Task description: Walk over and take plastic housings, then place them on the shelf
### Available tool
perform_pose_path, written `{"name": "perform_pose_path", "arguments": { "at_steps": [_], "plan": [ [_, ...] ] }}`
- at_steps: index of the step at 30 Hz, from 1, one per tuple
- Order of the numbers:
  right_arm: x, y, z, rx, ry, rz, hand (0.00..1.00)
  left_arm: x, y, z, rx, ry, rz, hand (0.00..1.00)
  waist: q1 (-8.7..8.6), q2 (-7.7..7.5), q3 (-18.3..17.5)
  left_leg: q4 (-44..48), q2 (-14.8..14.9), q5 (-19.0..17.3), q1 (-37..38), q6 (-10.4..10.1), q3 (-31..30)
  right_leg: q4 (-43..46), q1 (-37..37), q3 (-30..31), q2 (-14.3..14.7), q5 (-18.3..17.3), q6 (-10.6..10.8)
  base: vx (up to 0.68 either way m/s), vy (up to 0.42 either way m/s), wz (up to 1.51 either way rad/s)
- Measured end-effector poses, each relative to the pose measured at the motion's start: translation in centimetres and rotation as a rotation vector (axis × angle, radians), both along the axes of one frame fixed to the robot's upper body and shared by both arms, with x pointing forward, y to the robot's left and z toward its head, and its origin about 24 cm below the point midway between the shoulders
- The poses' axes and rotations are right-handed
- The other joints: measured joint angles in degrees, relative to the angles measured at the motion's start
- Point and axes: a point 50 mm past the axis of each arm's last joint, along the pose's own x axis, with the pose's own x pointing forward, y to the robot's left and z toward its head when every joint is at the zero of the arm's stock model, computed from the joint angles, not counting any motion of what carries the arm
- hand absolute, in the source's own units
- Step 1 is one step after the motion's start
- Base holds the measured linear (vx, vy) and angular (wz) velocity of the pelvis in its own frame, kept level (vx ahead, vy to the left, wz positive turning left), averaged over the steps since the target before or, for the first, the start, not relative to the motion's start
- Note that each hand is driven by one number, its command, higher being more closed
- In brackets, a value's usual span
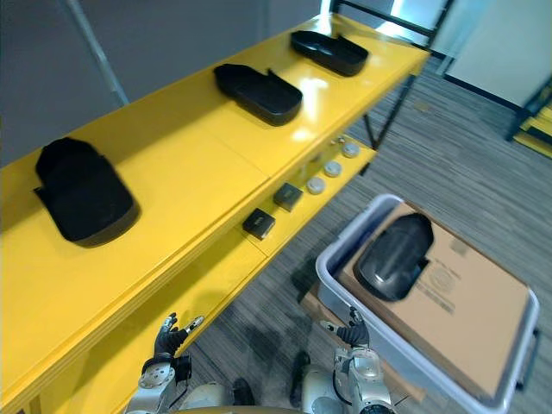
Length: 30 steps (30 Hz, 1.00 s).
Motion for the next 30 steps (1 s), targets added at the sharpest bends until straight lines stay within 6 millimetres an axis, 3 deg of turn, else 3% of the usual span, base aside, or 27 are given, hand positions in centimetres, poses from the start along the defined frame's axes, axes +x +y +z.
{"name": "perform_pose_path", "arguments": {
  "at_steps": [2, 4, 5, 6, 9, 12, 14, 15, 16, 18, 19, 20, 21, 23, 25, 30],
  "plan": [
    [0.2, 0.2, -0.3, 0.004, 0.026, 0.009, 0.0, -0.1, 0.6, 0.0, 0.012, 0.006, 0.008, 0.0, 0.82, -0.15, -0.2, -1.2, 1.1, 1.6, -0.3, -0.9, 4.0, -2.9, 5.3, -5.9, -2.4, -2.4, 0.6, -0.23, -0.094, -1.14],
    [1.1, 0.6, -0.2, -0.007, 0.026, 0.054, 0.0, -1.2, 1.3, -0.5, 0.027, 0.044, 0.021, 0.0, 1.88, -1.07, -0.6, -0.7, 1.1, 2.6, -1.3, -2.1, 6.8, -8.9, 8.5, -12.4, -5.2, -2.1, 0.4, -0.18, -0.164, -1.2],
    [1.6, 0.3, 0.1, -0.025, 0.02, 0.071, 0.0, -1.5, 1.4, -0.8, 0.026, 0.071, 0.02, 0.0, 1.87, -0.38, -0.3, 0.2, 1.3, 3.1, -2.3, -2.6, 4.5, -11.4, 8.8, -12.9, -4.7, -0.7, 3.1, -0.15, -0.309, -0.76],
    [1.2, 0.0, -0.1, -0.04, 0.035, 0.078, 0.0, -2.0, 1.0, -1.2, 0.013, 0.093, 0.019, 0.0, 1.44, 0.1, -0.4, 0.3, 2.1, 4.5, -2.0, -3.9, 0.3, -13.5, 9.6, -11.2, -3.1, 0.3, 2.2, -0.11, -0.272, -0.7],
    [0.7, -0.5, -0.3, -0.057, 0.049, 0.08, 0.0, -3.6, 0.1, -1.9, -0.012, 0.14, 0.017, 0.0, 1.9, 1.85, -1.6, 1.6, 6.4, 3.3, -0.8, -6.0, -0.5, -17.1, 10.2, -7.0, 2.0, 1.6, 0.6, -0.05, -0.231, -0.87],
    [-0.6, -1.0, -0.8, -0.059, 0.082, 0.059, 0.0, -3.6, -0.3, -2.0, -0.026, 0.143, 0.016, 0.0, 1.88, 1.68, -1.1, 9.8, 11.5, 3.2, -2.0, -6.3, -0.3, -17.9, 10.8, -3.2, 5.3, 1.6, -1.4, -0.03, -0.204, -0.76],
    [-1.5, -1.5, -1.0, -0.051, 0.098, 0.021, 0.0, -3.7, -1.0, -2.2, -0.046, 0.146, 0.017, 0.0, 1.8, 2.1, -0.6, 16.0, 12.2, 3.7, -3.8, -5.5, -5.0, -17.7, 12.1, -0.4, 6.0, 1.5, -2.1, 0.04, -0.076, -0.68],
    [-1.7, -1.7, -1.1, -0.047, 0.102, 0.002, 0.0, -3.7, -1.2, -2.2, -0.052, 0.145, 0.018, 0.0, 1.82, 1.61, -0.3, 17.2, 10.7, 3.0, -4.7, -6.4, -9.0, -17.7, 12.1, 1.3, 5.7, 1.6, -2.2, 0.1, 0.024, -0.99],
    [-1.5, -2.3, -0.9, -0.05, 0.094, -0.022, 0.0, -3.6, -1.2, -2.1, -0.052, 0.142, 0.018, 0.0, 1.9, 1.88, -0.1, 15.9, 7.1, 1.7, -5.0, -7.7, -13.8, -17.6, 12.1, 3.9, 4.9, 1.8, -3.3, 0.11, 0.067, -0.99],
    [-1.5, -2.8, -0.8, -0.056, 0.085, -0.058, 0.0, -3.5, -1.3, -2.1, -0.053, 0.137, 0.016, 0.0, 1.7, 1.95, -0.1, 12.0, 2.5, 1.0, -5.6, -7.6, -17.9, -17.7, 12.1, 6.5, 3.8, 2.1, -3.0, 0.08, 0.107, -0.89],
    [-1.6, -2.9, -0.8, -0.044, 0.083, -0.083, 0.0, -3.2, -1.4, -2.0, -0.056, 0.127, 0.015, 0.0, 1.96, 2.45, -0.1, 5.5, -0.6, 1.4, -5.6, -7.8, -21.5, -17.8, 12.1, 8.6, 3.5, 2.7, -1.7, 0.09, 0.154, -0.77],
    [-1.6, -2.9, -0.8, -0.045, 0.081, -0.084, 0.0, -3.2, -1.4, -1.9, -0.06, 0.123, 0.017, 0.0, 1.85, 3.02, -0.2, 2.7, -1.0, 2.4, -5.2, -7.8, -23.0, -18.0, 12.0, 9.3, 4.0, 2.7, -1.2, 0.1, 0.22, -0.88],
    [-1.6, -2.9, -0.8, -0.042, 0.084, -0.089, 0.0, -3.3, -1.4, -2.0, -0.063, 0.125, 0.022, 0.0, 2.13, 3.55, 0.0, 1.6, -1.0, 4.9, -4.9, -4.4, -23.1, -18.1, 12.1, 10.4, 4.6, 2.4, -0.4, 0.11, 0.199, -0.59],
    [-1.8, -1.6, -1.1, 0.007, 0.085, -0.105, 0.0, -2.9, -0.6, -1.8, -0.042, 0.121, 0.021, 0.0, 0.86, 1.41, -0.3, 0.0, -2.8, 4.5, -3.5, -3.7, -21.6, -19.5, 13.2, 11.4, 2.6, 2.6, 1.2, 0.16, 0.201, -0.29],
    [-1.8, -1.4, -1.1, 0.02, 0.081, -0.118, 0.0, -2.3, -0.6, -1.5, -0.037, 0.106, 0.01, 0.0, 0.43, 0.29, -0.5, -0.7, -4.0, 4.5, -3.3, -3.3, -21.3, -19.8, 13.1, 11.4, 1.4, 2.6, 2.1, 0.14, 0.15, 0.03],
    [-0.6, -2.5, 0.5, 0.016, -0.029, -0.196, 0.0, -2.2, -0.3, -1.5, -0.018, 0.109, -0.015, 0.0, 0.57, 0.17, -0.8, -2.8, -6.6, 4.5, 0.1, -2.4, -19.8, -21.8, 15.9, 11.4, -0.8, 3.2, 3.9, 0.14, 0.109, -0.13]
  ]
}}
